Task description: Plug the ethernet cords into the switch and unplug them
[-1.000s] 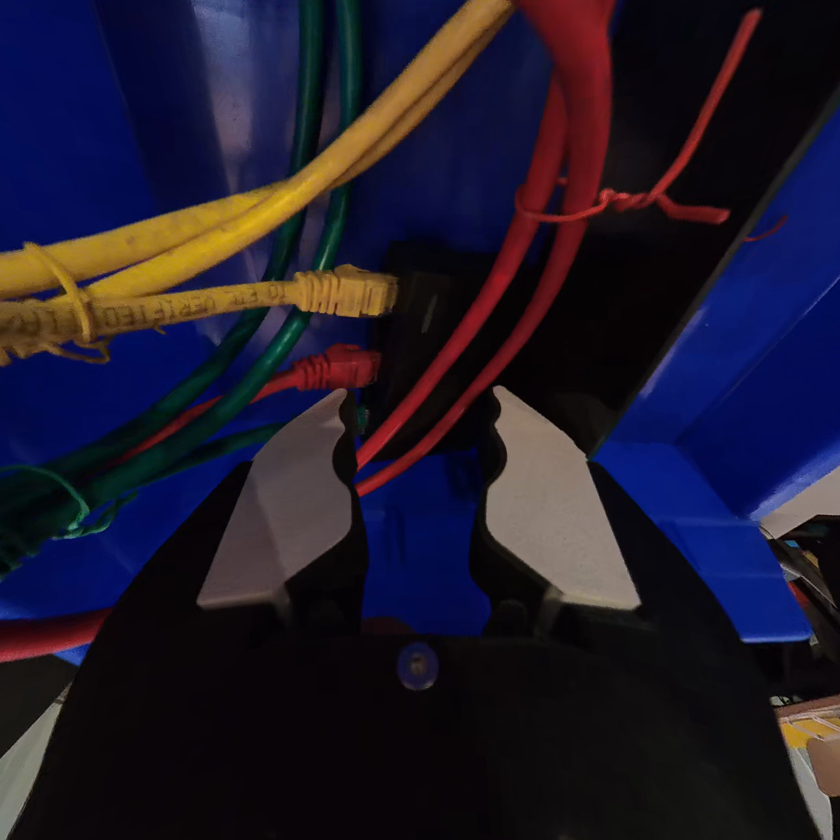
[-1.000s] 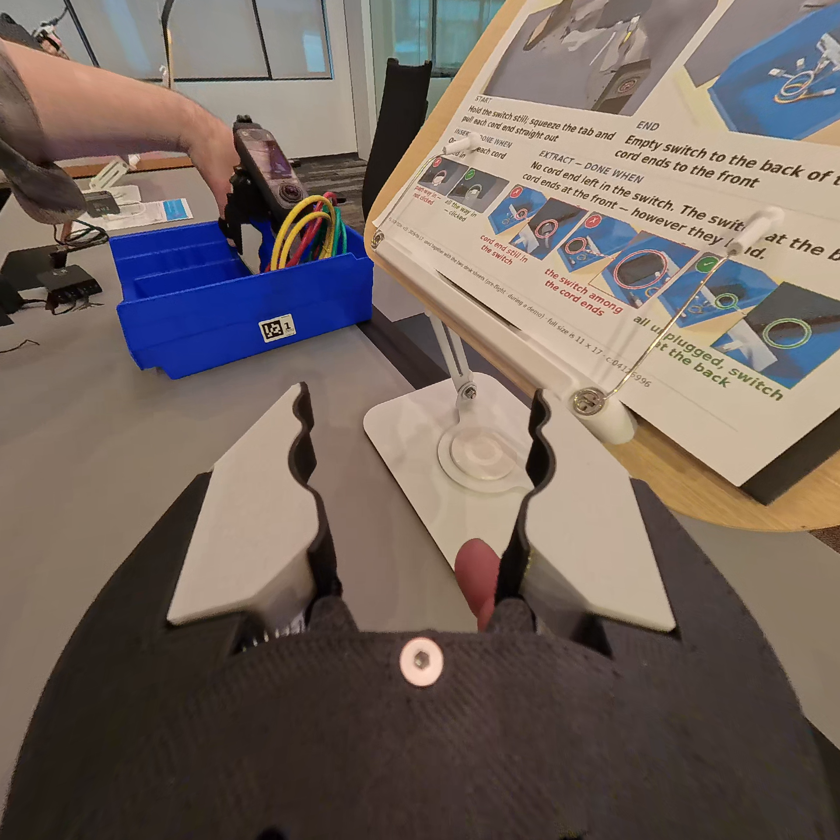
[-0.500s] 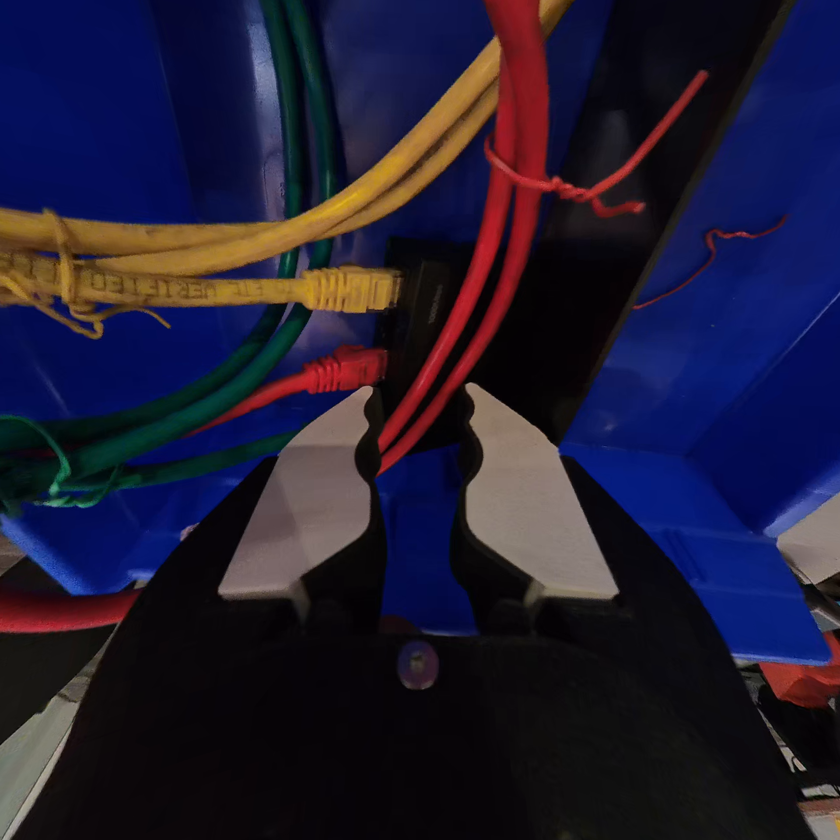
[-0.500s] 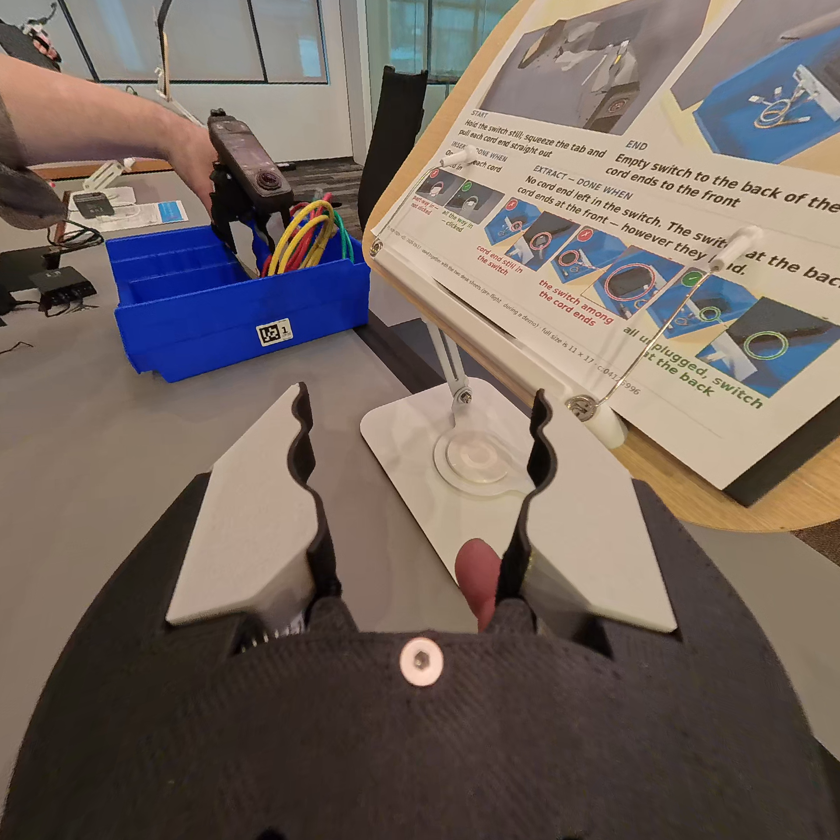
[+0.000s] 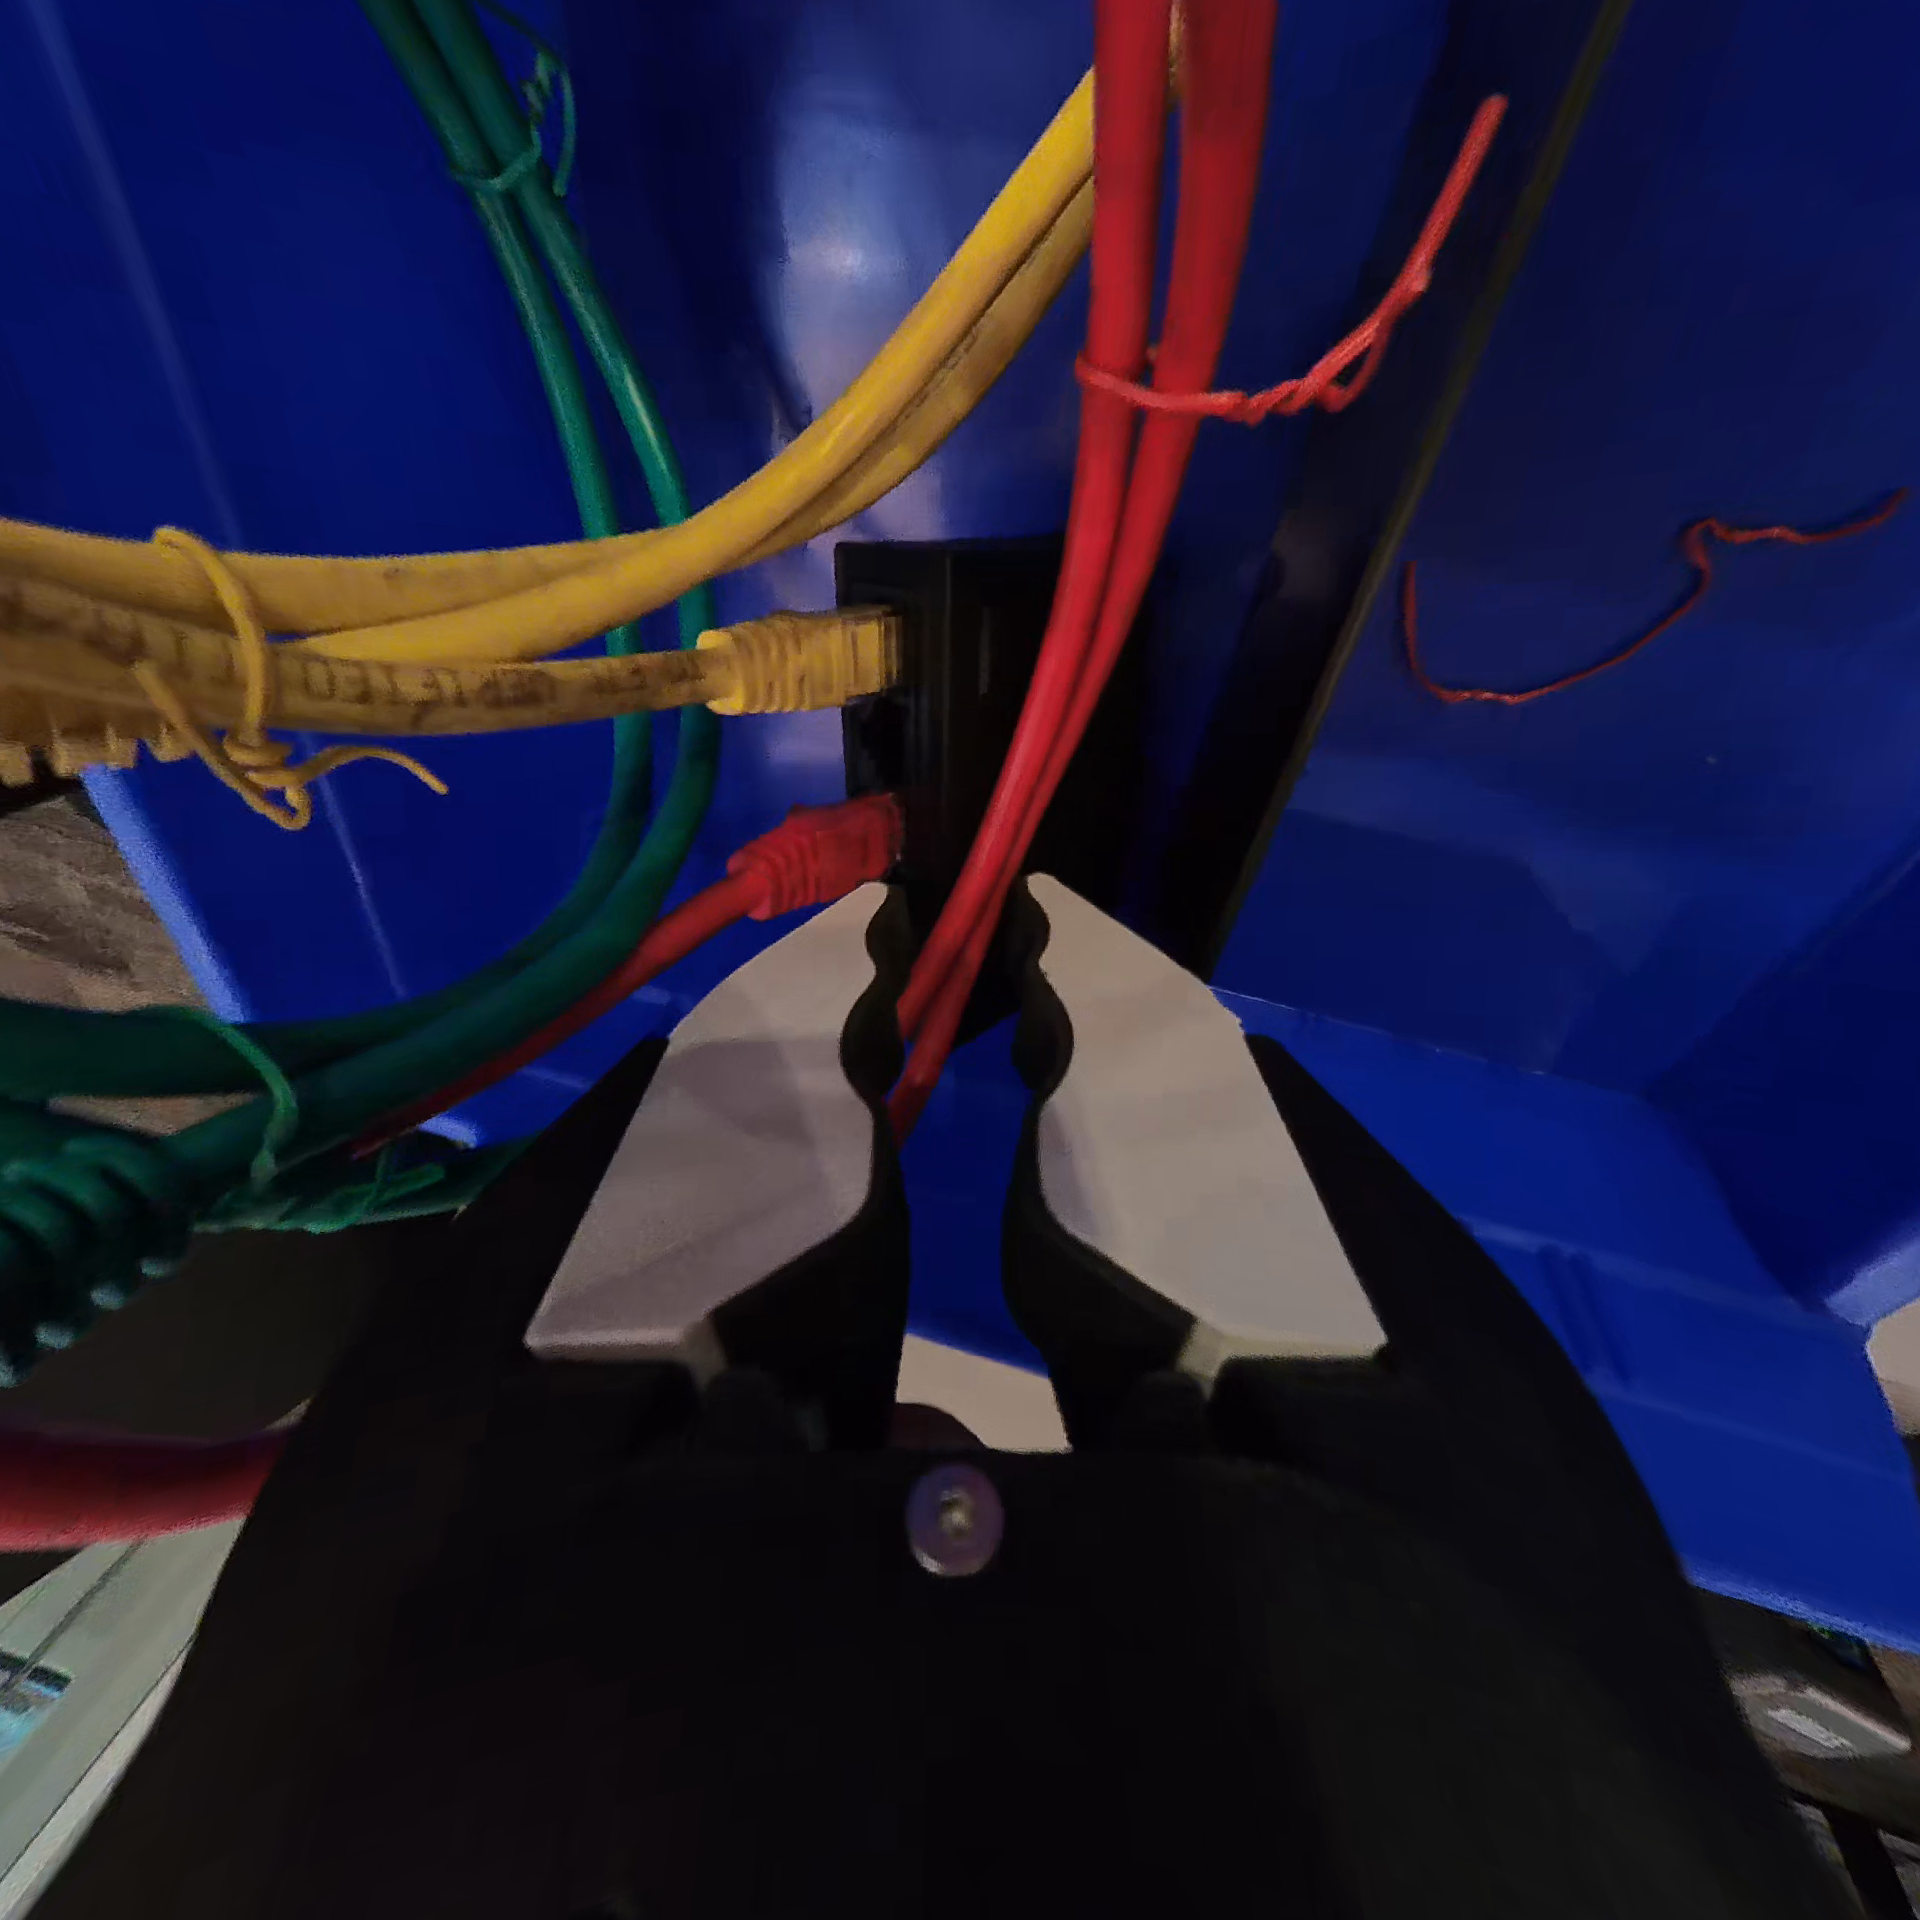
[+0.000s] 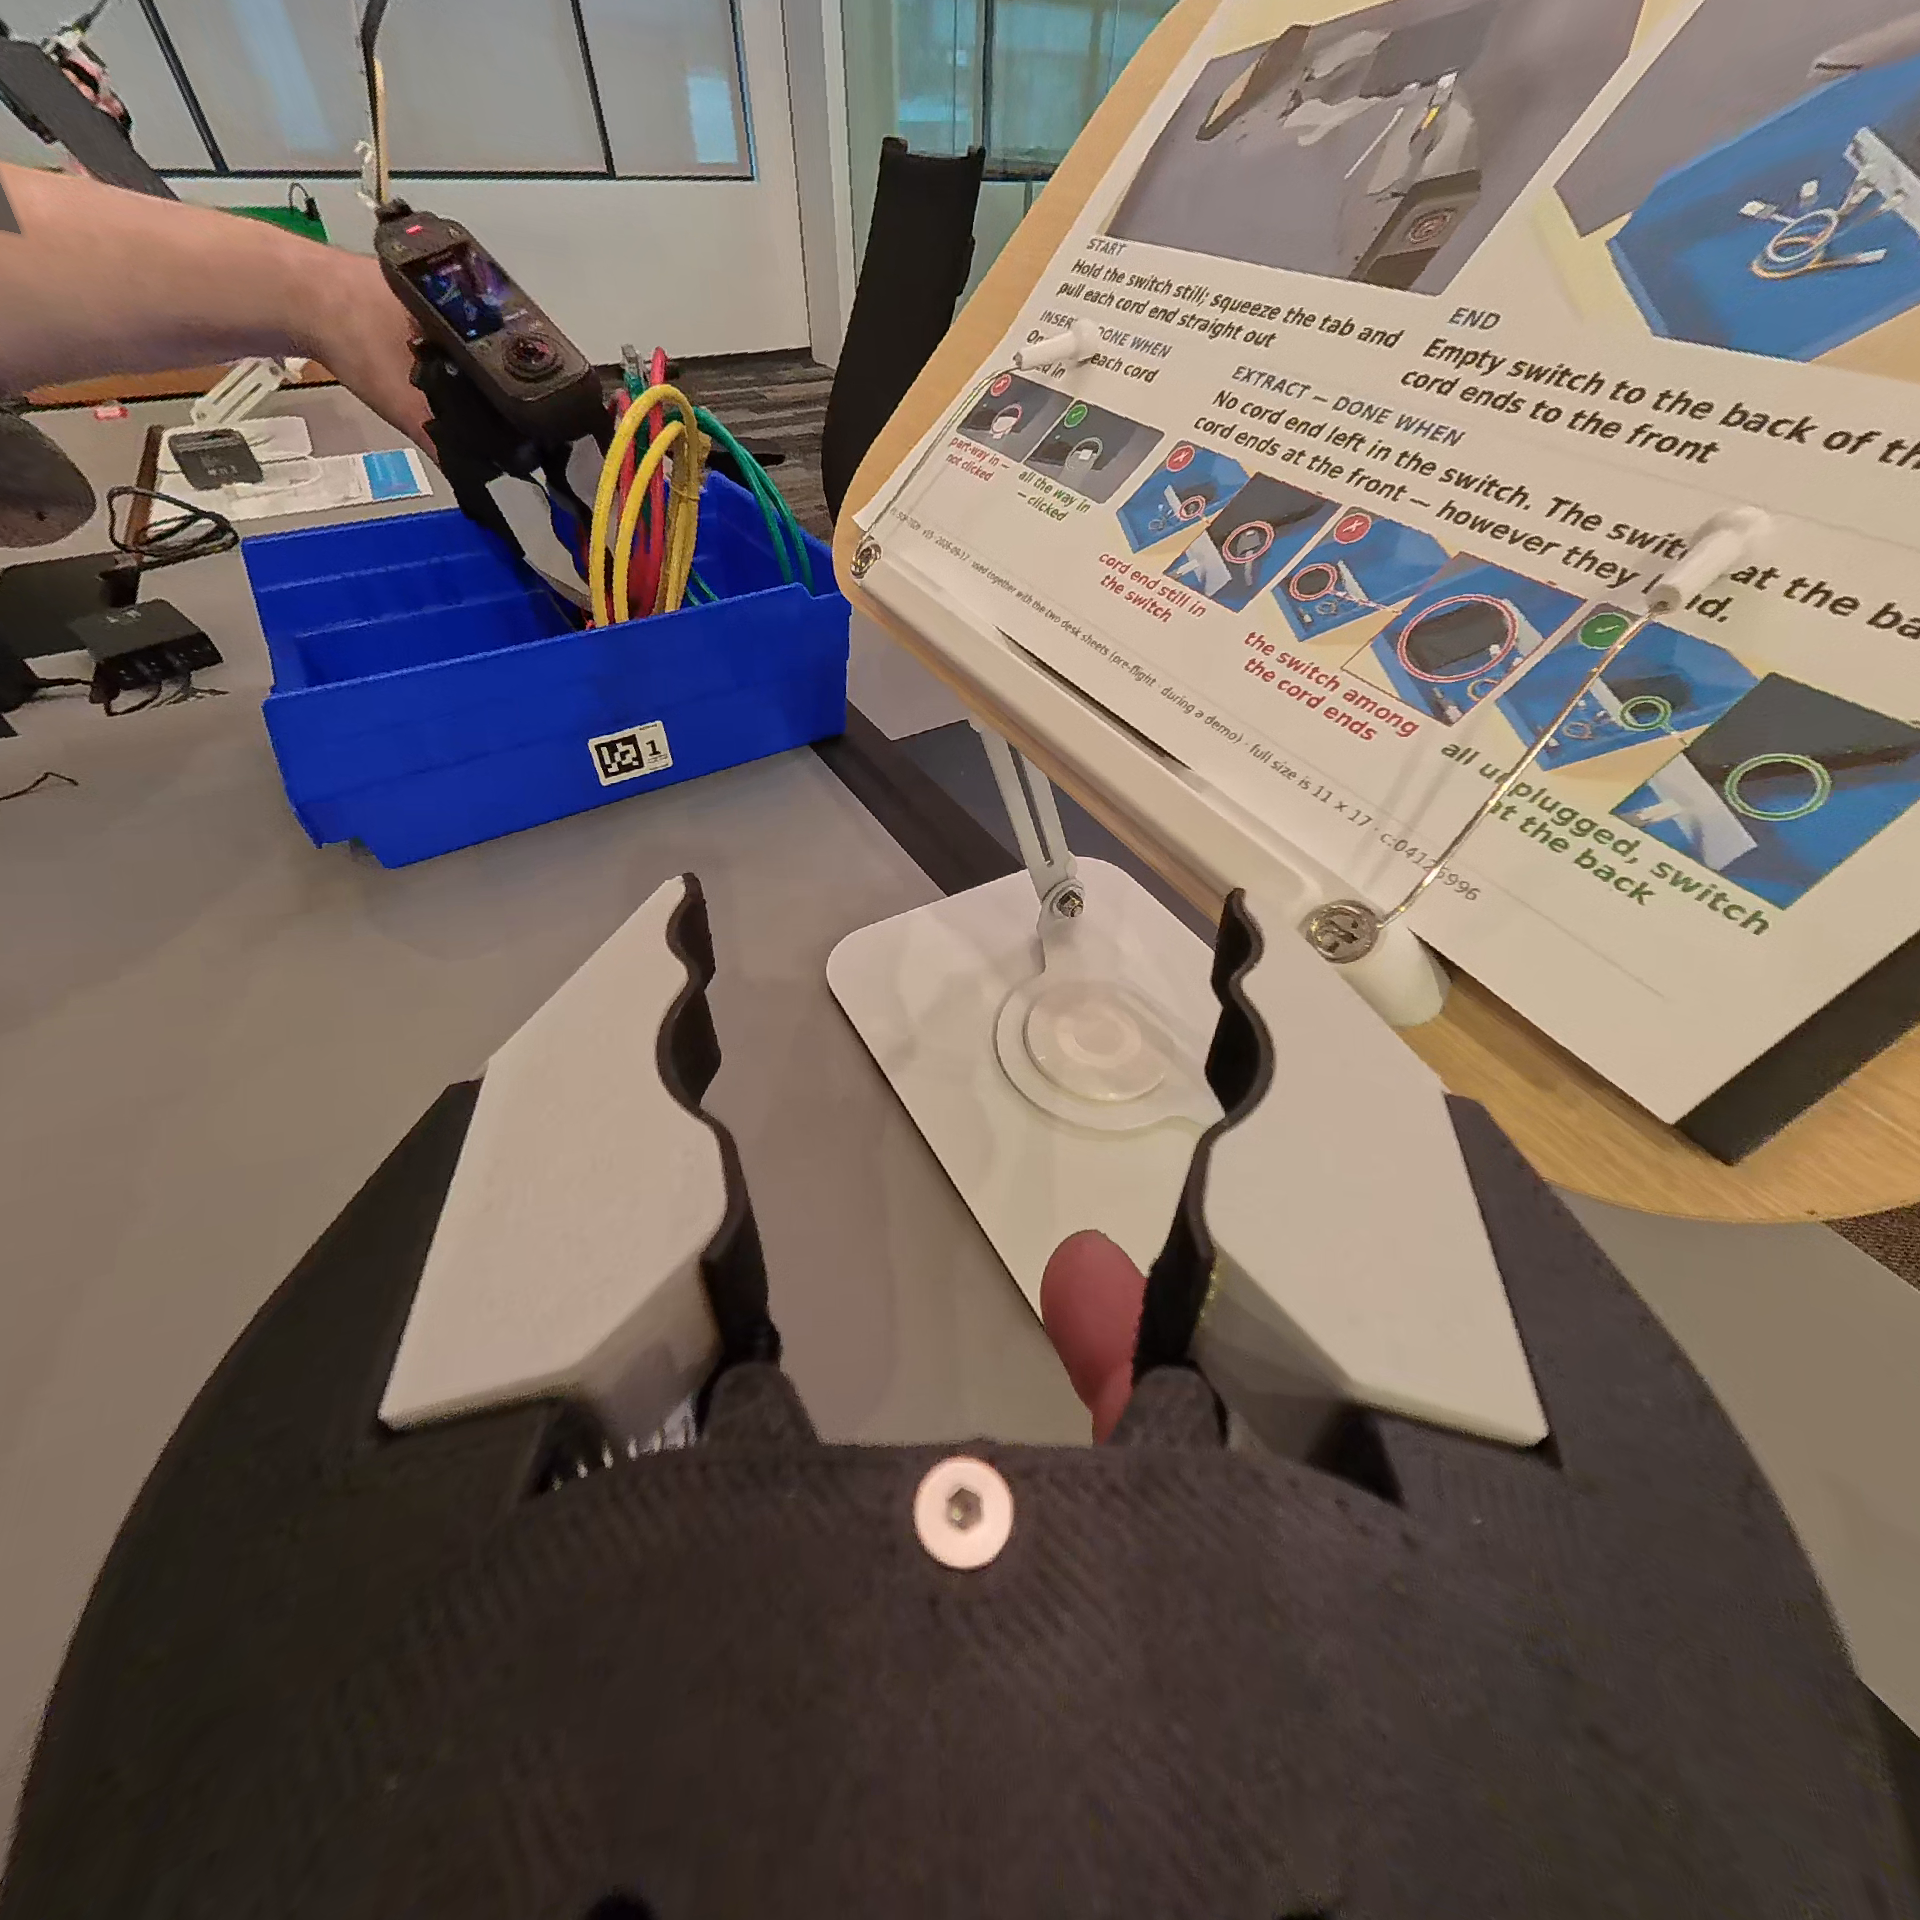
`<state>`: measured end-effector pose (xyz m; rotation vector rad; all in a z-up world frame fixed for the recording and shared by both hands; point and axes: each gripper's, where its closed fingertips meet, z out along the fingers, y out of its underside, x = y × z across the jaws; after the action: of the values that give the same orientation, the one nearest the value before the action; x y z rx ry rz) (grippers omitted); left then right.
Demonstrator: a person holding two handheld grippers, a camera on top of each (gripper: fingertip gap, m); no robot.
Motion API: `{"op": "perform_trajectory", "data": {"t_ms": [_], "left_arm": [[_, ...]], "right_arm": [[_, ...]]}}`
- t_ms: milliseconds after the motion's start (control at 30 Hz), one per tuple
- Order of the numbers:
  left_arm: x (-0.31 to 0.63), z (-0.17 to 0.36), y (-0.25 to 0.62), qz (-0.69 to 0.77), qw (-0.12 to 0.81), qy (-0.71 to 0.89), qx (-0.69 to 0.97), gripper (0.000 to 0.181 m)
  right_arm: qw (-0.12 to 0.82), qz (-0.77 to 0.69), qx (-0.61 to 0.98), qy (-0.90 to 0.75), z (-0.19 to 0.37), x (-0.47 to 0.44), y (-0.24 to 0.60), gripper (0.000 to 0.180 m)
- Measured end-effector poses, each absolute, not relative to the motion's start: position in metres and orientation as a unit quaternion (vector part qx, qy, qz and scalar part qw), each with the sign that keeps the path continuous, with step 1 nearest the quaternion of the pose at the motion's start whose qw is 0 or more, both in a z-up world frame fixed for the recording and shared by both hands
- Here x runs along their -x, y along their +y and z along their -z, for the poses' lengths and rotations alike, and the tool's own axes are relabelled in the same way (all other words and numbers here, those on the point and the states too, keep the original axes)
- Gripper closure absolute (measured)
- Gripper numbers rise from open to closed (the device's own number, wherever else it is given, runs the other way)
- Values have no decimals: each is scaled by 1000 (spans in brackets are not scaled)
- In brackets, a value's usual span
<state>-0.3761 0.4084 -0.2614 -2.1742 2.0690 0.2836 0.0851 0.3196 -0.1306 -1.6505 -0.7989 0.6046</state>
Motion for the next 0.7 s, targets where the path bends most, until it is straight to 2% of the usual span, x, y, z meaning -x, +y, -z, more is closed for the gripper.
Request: {"op": "perform_trajectory", "data": {"t_ms": [300,700], "left_arm": [[371,252,436,-148,135,656,728,163],[369,252,436,-146,166,644,732,163]], "right_arm": [[566,-258,704,-341,133,-83,320,84],[566,-260,702,-346,131,-80,318,83]]}}
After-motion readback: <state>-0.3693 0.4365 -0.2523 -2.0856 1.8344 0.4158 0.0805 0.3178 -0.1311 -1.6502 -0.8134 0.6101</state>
